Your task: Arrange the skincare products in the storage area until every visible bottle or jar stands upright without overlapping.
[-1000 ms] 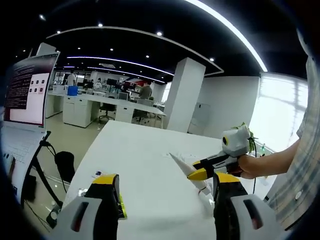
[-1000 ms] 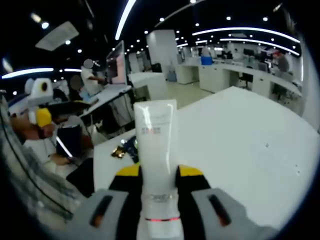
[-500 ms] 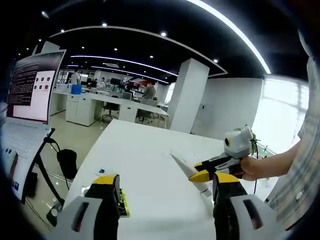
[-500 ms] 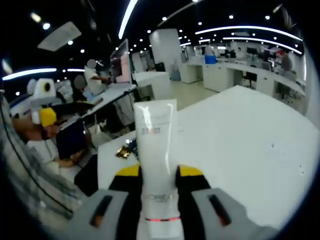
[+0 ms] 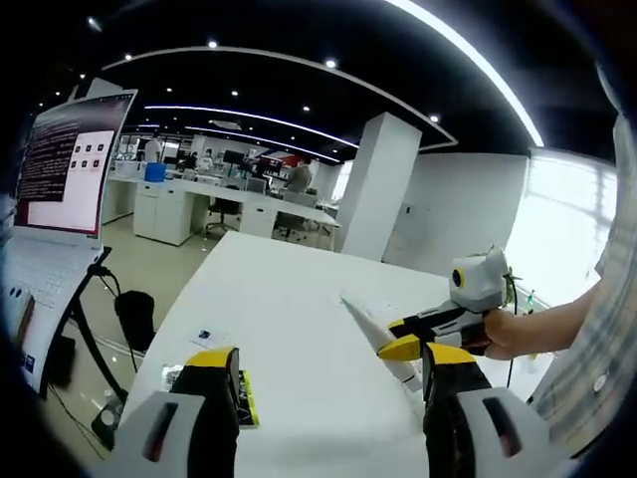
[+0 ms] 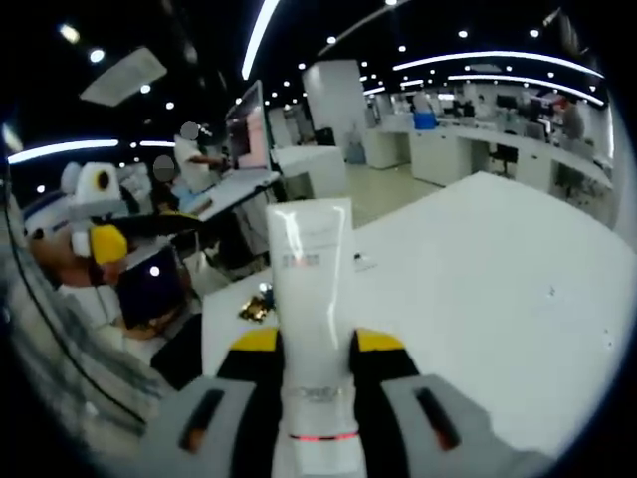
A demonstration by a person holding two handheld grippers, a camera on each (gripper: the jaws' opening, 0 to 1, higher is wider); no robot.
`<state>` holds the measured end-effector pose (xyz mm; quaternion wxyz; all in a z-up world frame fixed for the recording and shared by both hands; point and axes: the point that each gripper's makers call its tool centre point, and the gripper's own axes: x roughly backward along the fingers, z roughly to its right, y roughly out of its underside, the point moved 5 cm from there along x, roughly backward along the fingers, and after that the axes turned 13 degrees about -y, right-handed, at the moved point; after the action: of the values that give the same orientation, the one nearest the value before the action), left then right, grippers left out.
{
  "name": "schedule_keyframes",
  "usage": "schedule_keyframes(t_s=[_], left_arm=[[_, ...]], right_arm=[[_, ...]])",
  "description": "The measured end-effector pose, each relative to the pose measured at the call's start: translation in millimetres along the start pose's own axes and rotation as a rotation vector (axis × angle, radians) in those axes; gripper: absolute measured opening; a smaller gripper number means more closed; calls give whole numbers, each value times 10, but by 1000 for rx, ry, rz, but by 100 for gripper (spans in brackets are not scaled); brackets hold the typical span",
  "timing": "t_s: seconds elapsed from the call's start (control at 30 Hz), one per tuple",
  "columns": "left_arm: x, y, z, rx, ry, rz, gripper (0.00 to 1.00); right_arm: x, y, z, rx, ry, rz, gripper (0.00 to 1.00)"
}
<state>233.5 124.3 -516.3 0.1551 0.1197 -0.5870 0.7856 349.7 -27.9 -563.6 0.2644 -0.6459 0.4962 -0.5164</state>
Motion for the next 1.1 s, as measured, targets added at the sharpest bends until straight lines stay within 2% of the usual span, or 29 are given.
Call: schedule_keyframes(t_s=[0.33,0.67,0.83,0.93,1.0,1.1], left_arm=[[-261,-9,189,76,52,-31,73],[-369,61,319,130,73,-72,69],[-437,45,453,148,111,-96,69],[-474,66,537,204,136,-129,65],[-495,88,580,223,144,-142,60],[-506,124,635,235,146,-159,59]], right_arm=[[113,-8,-151,22,-12,37,24],[147,-1,-379,67,-51,59,24],[142,-19,-458,79,-58,77,24],[146,-45,-498,85,-57,89,24],[148,-69,-532,102,-57,93,24],[155,-94,-574,135,-53,89,24]])
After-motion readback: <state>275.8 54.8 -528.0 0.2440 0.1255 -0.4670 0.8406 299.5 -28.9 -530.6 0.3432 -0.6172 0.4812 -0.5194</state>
